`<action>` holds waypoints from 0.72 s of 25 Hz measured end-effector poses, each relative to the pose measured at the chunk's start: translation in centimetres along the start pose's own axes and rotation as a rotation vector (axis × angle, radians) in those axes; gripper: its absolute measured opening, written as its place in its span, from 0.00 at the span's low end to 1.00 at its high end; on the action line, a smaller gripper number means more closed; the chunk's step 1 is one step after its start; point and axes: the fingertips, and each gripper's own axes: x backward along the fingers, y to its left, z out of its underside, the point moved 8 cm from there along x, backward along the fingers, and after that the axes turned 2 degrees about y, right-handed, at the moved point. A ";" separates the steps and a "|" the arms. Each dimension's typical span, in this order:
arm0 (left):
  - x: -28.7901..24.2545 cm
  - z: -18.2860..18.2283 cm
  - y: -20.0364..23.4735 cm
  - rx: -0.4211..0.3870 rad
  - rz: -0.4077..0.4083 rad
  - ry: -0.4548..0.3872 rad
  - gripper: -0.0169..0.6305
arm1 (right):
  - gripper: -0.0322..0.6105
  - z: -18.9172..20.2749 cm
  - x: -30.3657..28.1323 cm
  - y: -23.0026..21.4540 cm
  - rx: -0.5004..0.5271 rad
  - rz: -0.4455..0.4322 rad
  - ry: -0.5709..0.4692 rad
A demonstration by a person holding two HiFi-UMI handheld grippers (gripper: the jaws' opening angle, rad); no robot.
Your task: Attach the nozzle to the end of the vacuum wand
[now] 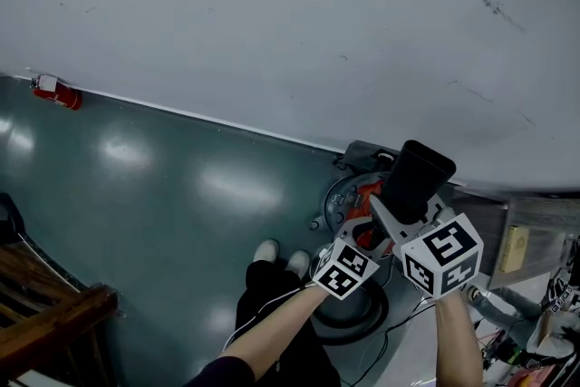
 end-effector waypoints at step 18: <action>-0.3 0.6 0.2 -0.007 -0.003 0.041 0.26 | 0.19 0.4 -1.5 -2.1 -0.156 -0.078 0.057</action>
